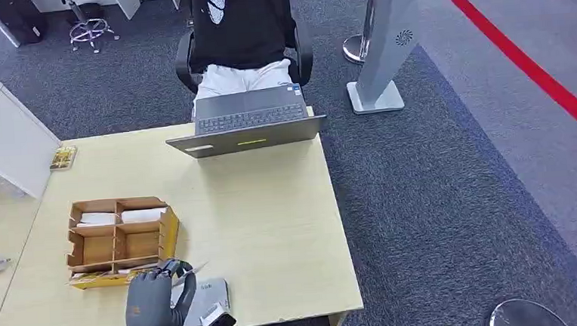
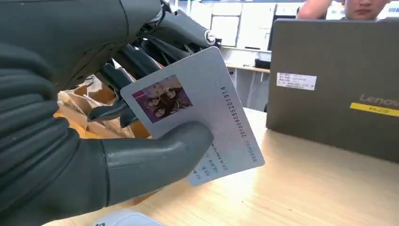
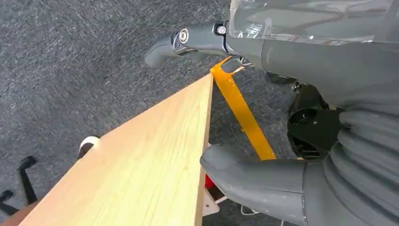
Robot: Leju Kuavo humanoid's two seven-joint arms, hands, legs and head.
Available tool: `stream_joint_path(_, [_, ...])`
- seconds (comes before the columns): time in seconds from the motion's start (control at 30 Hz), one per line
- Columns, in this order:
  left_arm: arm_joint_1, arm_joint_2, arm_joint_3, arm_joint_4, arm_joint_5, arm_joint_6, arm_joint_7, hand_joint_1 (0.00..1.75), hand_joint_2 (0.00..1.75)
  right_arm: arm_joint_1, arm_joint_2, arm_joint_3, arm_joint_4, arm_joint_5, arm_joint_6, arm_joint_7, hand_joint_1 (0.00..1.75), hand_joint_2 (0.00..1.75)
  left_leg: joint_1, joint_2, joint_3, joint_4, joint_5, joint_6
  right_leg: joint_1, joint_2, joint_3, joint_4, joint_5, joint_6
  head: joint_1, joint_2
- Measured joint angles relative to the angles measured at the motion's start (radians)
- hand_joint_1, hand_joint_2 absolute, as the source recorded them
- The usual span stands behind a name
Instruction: Pass the card to the sensor for recognition and then transmit it.
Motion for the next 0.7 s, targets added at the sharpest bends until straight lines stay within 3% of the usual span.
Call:
stream_joint_path(0.37, [0.043, 0.013, -0.066, -0.109, 0.005, -0.031, 0.033, 1.75, 1.75, 0.003, 0.0, 0.0, -0.003, -0.027, -0.014, 0.006, 0.0, 1.75, 0.0, 0.0, 0.0, 0.0, 0.0, 0.0, 0.0, 0.0, 0.0, 0.0, 0.0, 0.0, 0.0, 0.0])
stream_joint_path(0.7, [0.066, 0.059, -0.152, -0.077, 0.052, 0.01, 0.066, 1.75, 1.75, 0.011, 0.0, 0.003, -0.003, -0.035, -0.016, -0.003, 0.0, 1.75, 0.0, 0.0, 0.0, 0.0, 0.0, 0.0, 0.0, 0.0, 0.0, 0.0, 0.0, 0.0, 0.0, 0.0])
